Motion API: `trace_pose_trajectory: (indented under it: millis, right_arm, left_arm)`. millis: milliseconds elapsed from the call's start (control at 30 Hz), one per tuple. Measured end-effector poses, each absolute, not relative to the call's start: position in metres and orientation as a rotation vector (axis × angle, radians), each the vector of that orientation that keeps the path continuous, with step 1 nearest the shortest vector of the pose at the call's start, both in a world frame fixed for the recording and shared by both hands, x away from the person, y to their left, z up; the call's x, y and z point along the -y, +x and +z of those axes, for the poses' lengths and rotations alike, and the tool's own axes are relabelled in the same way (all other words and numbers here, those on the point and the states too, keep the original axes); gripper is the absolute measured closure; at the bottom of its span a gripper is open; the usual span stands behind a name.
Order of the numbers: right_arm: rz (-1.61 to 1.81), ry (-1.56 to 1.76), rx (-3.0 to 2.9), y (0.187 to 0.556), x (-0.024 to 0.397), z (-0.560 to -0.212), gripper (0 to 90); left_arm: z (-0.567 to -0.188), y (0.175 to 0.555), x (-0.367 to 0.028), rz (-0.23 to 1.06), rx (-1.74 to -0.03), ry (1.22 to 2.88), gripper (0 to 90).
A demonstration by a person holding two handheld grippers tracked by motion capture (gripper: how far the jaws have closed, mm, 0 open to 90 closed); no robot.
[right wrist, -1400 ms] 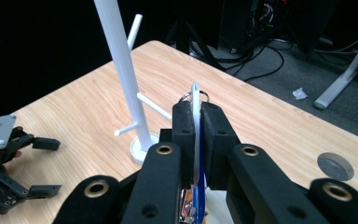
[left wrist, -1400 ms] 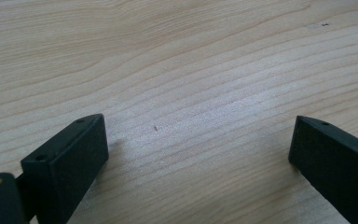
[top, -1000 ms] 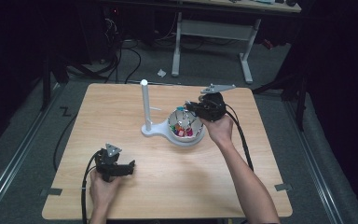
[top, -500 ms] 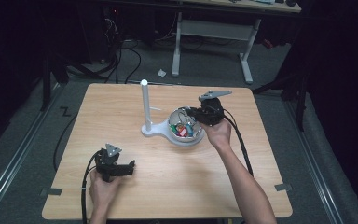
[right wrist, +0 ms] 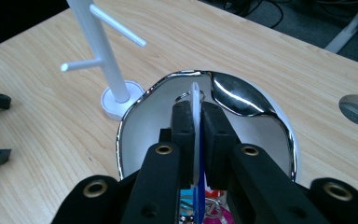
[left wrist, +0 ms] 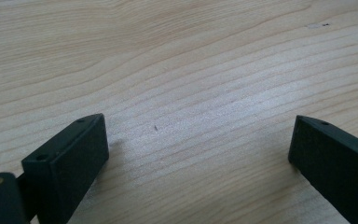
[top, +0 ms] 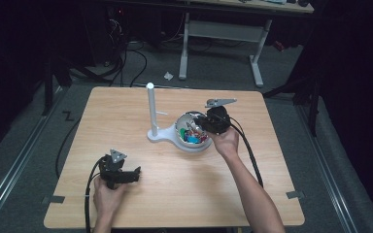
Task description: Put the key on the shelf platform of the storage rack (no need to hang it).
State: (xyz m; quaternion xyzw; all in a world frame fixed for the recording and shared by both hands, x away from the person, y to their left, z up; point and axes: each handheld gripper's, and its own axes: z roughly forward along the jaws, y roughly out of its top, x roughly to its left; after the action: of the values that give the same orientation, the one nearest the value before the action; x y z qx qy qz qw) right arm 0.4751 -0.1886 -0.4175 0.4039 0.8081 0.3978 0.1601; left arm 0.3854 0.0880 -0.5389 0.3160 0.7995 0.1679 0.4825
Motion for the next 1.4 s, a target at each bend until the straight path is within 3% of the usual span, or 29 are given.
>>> trace_pose_trajectory:
  millis: [400, 800, 1400]
  right_arm:
    - [1.116, 1.229, -2.298, 0.479, 0.193, -0.435, 84.2]
    - [1.135, 1.269, -2.263, 0.476, 0.199, -0.431, 58.1]
    - [1.193, 1.262, -2.178, 0.463, 0.218, -0.412, 49.3]
  left_arm:
    - [-0.539, 0.385, -0.088, 0.41, -1.949, 0.769, 5.1]
    - [-0.539, 0.385, -0.088, 0.41, -1.949, 0.769, 5.1]
    - [-0.539, 0.386, -0.088, 0.41, -1.949, 0.769, 5.1]
